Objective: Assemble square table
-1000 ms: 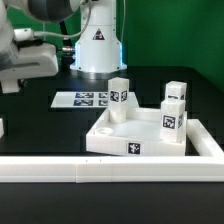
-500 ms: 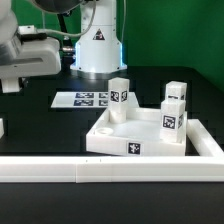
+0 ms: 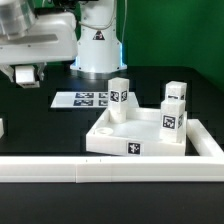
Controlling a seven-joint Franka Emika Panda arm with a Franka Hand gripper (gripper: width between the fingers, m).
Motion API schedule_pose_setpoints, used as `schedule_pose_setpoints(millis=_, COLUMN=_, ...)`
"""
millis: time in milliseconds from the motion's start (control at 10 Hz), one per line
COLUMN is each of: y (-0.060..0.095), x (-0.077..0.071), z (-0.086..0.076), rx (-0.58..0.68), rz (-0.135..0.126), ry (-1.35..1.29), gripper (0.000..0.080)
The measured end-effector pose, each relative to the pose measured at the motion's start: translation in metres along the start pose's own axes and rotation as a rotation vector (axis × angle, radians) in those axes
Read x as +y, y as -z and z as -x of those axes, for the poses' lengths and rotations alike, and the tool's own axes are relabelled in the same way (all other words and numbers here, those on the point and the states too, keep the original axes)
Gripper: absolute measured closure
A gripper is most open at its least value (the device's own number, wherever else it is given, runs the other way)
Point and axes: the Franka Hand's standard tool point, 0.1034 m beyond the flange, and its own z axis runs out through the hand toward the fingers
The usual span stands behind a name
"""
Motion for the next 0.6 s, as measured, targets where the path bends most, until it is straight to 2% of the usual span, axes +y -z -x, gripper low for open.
schedule_pose_setpoints(millis=200, y=0.020, x=-0.013, z=-0.007, rx=0.091, rz=-0.001, ry=-0.008, gripper=0.0512)
schedule_pose_setpoints(millis=300, y=0.025, x=-0.011, z=-0.014, rx=0.150, rz=0.021, ry=0.000, gripper=0.0512)
schedule_pose_setpoints(millis=600, y=0.023, x=0.000, z=-0.014, rx=0.323, rz=0.067, ry=-0.002, gripper=0.0512)
